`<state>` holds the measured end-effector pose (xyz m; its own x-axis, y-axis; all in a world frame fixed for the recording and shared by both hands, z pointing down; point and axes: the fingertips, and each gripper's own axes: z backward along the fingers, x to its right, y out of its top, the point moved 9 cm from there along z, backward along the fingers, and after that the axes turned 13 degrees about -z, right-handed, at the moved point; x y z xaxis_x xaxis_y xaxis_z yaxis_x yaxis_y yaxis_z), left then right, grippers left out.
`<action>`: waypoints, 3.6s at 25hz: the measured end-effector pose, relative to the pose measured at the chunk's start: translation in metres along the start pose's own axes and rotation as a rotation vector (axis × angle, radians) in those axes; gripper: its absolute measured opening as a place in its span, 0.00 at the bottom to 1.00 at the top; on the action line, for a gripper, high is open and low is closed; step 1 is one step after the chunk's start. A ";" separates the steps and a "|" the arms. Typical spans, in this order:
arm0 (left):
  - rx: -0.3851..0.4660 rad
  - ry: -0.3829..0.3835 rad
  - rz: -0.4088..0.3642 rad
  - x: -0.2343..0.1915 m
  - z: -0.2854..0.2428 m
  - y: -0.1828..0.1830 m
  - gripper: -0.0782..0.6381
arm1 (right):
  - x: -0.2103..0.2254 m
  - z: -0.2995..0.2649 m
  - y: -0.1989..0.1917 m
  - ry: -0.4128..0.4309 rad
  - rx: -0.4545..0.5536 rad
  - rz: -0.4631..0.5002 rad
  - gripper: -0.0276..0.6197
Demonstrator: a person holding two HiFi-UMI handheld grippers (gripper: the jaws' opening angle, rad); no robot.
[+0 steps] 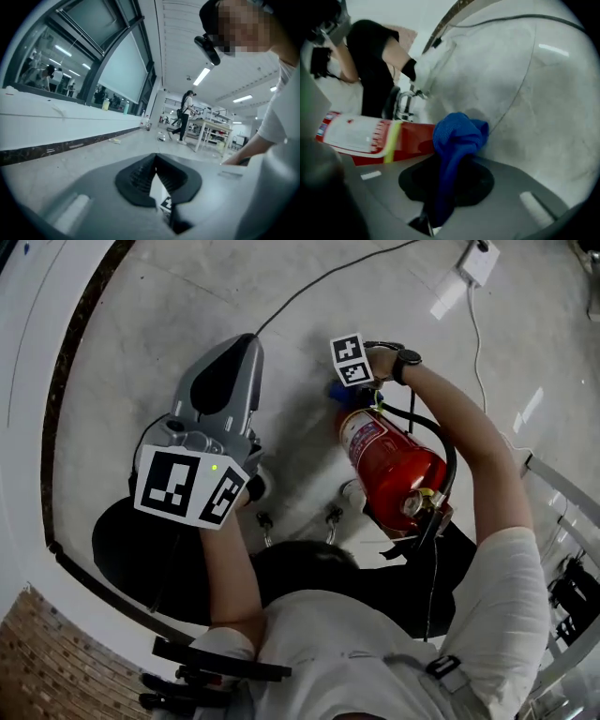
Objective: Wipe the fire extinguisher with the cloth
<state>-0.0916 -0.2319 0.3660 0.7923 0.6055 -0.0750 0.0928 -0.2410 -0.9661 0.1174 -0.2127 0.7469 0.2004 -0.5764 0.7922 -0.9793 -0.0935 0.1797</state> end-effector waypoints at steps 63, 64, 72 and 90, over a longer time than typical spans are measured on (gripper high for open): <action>0.262 0.126 0.113 -0.051 0.137 0.040 0.11 | -0.099 -0.027 0.056 -0.025 -0.274 -0.065 0.16; 0.259 0.124 0.109 -0.054 0.138 0.037 0.11 | -0.107 -0.017 0.057 0.011 -0.290 -0.058 0.16; 0.285 0.105 0.112 -0.055 0.142 0.054 0.11 | -0.197 0.124 -0.002 0.246 -0.167 -0.162 0.16; 0.262 0.117 0.132 -0.057 0.136 0.030 0.11 | -0.142 0.000 0.092 -0.095 -0.345 0.017 0.17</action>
<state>-0.2158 -0.1702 0.3074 0.8524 0.4870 -0.1903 -0.1625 -0.0991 -0.9817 -0.0006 -0.1399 0.6509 0.1643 -0.6499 0.7421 -0.9117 0.1872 0.3658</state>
